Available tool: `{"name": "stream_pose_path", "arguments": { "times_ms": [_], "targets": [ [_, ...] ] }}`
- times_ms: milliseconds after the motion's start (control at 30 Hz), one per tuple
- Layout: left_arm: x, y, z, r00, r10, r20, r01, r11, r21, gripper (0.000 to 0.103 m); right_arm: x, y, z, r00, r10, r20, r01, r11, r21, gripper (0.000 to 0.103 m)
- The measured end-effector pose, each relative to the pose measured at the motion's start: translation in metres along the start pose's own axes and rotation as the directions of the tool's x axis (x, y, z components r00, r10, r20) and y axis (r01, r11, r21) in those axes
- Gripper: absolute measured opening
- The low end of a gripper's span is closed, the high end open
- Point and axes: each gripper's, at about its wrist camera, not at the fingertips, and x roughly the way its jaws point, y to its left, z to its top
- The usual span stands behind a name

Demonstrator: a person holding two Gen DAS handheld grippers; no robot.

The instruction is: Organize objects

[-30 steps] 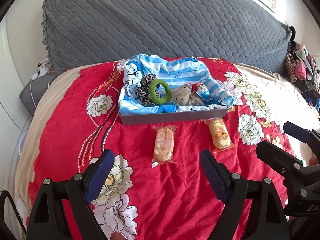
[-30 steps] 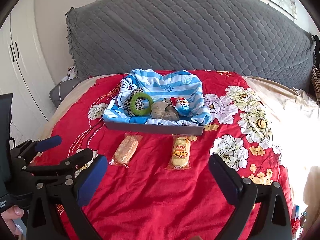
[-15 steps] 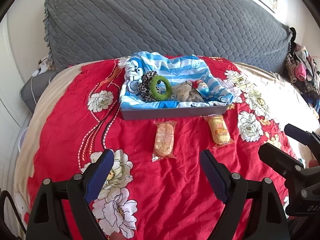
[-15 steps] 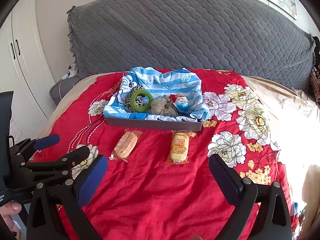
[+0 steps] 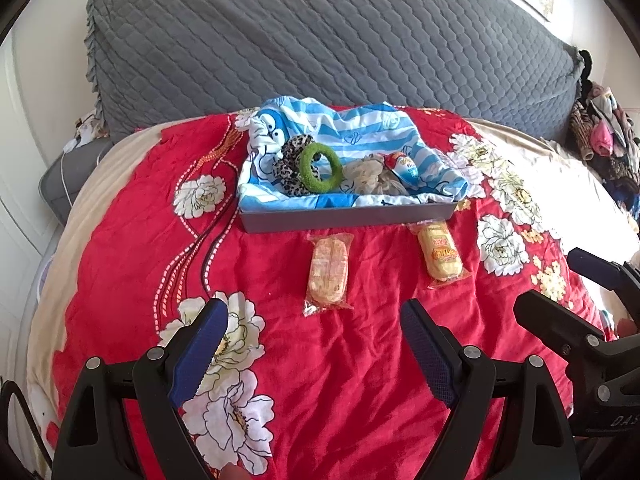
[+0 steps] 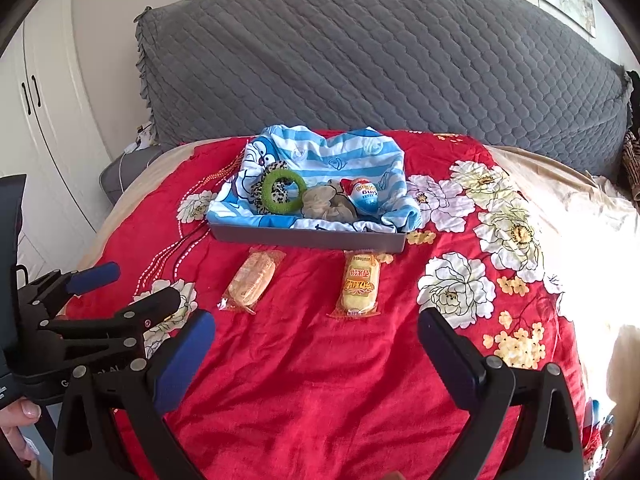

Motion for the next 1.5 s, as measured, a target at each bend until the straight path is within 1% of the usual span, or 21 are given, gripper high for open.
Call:
{"name": "stream_pose_path", "arguments": {
  "times_ms": [233,400,600,867,1000,1500],
  "targets": [
    [0.01,0.0,-0.006,1.0,0.005,-0.017,-0.004,1.0,0.005,0.089,0.011,-0.002,-0.006,1.0,0.006,-0.022,-0.006,1.0,0.006,0.102],
    [0.016,0.0,-0.009,1.0,0.001,-0.028,-0.001,1.0,0.001,0.089,0.016,-0.006,-0.007,1.0,0.017,-0.021,-0.017,1.0,0.025,0.102],
    [0.022,0.0,-0.009,1.0,-0.003,-0.031,0.003,1.0,0.001,0.089,0.021,-0.012,-0.006,1.0,0.01,-0.02,-0.009,0.999,0.044,0.102],
    [0.029,-0.001,-0.01,0.999,0.004,-0.037,-0.003,1.0,0.013,0.089,0.027,-0.012,-0.006,1.0,0.011,-0.025,-0.01,0.999,0.042,0.102],
    [0.032,-0.001,-0.01,0.999,0.002,-0.04,-0.002,1.0,0.012,0.089,0.029,-0.01,-0.007,1.0,-0.003,-0.024,0.004,1.0,0.022,0.102],
    [0.043,-0.003,-0.01,0.999,0.003,-0.05,-0.002,1.0,0.017,0.089,0.034,-0.014,-0.005,1.0,0.014,-0.02,-0.013,0.999,0.045,0.102]
  ]
}}
